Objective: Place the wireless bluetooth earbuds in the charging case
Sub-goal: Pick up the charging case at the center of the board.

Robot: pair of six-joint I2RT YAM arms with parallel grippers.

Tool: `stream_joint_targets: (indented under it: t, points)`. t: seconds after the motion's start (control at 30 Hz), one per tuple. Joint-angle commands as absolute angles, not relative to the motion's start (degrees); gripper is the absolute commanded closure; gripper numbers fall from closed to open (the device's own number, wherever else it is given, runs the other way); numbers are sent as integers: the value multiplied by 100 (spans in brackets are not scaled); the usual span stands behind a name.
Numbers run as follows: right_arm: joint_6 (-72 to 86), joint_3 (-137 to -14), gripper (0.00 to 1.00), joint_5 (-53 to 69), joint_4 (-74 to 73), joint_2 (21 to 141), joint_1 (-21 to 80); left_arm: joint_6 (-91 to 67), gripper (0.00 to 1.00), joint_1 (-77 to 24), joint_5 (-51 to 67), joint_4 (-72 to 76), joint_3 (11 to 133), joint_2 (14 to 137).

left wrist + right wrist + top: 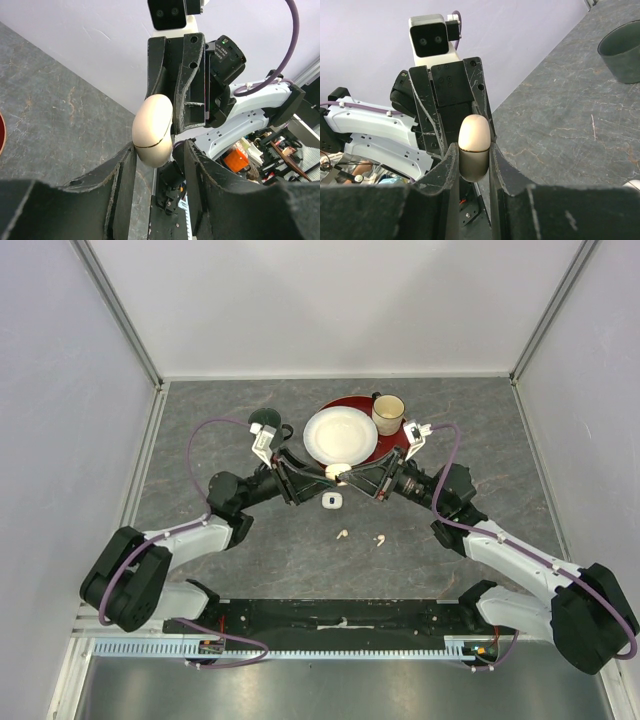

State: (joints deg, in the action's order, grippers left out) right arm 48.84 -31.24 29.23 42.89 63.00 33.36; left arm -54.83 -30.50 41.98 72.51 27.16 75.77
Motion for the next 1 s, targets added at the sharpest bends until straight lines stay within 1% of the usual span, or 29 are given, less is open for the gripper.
stream_joint_targets:
  t: [0.0,0.1,0.17,0.2,0.23,0.27,0.43,0.53,0.6,0.63,0.67,0.7,0.73,0.77,0.8,0.87,0.9,0.97]
  points:
    - [4904,-3129,100,3067,4641,6319,3322,-5642,52,-3146,4043,7743,2953,7681]
    - [4896,-3103,100,3050,4641,6311,3322,-5642,55,-3181,4052,7734,3006,7743]
    - [4887,-3129,100,3076,4606,6328,3322,-5643,58,-3208,4043,7778,3023,7804]
    - [4878,-3129,100,3085,4605,6328,3331,-5660,61,-3225,4026,7804,3032,7813]
    - [4887,-3129,100,3102,4579,6337,3322,-5669,69,-3234,4017,7813,3032,7822]
    - [4878,-3129,100,3103,4553,6346,3322,-5678,71,-3243,4017,7813,3058,7848]
    - [4773,-3164,100,3155,4299,6372,3322,-5651,71,-3287,4008,7805,3120,7875]
    - [4685,-3199,99,3164,4114,6372,3322,-5643,69,-3305,3999,7778,3138,7884]
    - [4641,-3217,98,3173,4043,6372,3322,-5625,70,-3313,3999,7761,3146,7875]
    - [4623,-3217,96,3182,3999,6372,3322,-5599,91,-3313,4008,7761,3164,7866]
    - [4614,-3217,94,3182,3982,6372,3322,-5538,96,-3331,3990,7735,3164,7849]
    - [4614,-3225,91,3164,3955,6381,3331,-5502,98,-3340,3982,7691,3155,7823]
    - [4614,-3234,80,3147,3877,6363,3331,-5458,98,-3340,3973,7630,3155,7805]
    - [4623,-3269,72,3112,3824,6346,3331,-5345,98,-3340,3973,7568,3147,7779]
    - [4632,-3287,61,3050,3762,6337,3331,-5283,98,-3349,3964,7489,3138,7761]
    - [4710,-3410,53,2884,3508,6267,3322,-4986,98,-3357,3973,7103,3138,7630]
    - [4711,-3471,46,2761,3376,6241,3322,-4853,98,-3357,3964,6954,3129,7577]
    - [4833,-3638,36,2629,3130,6144,3322,-4406,98,-3366,3911,6481,3059,7349]
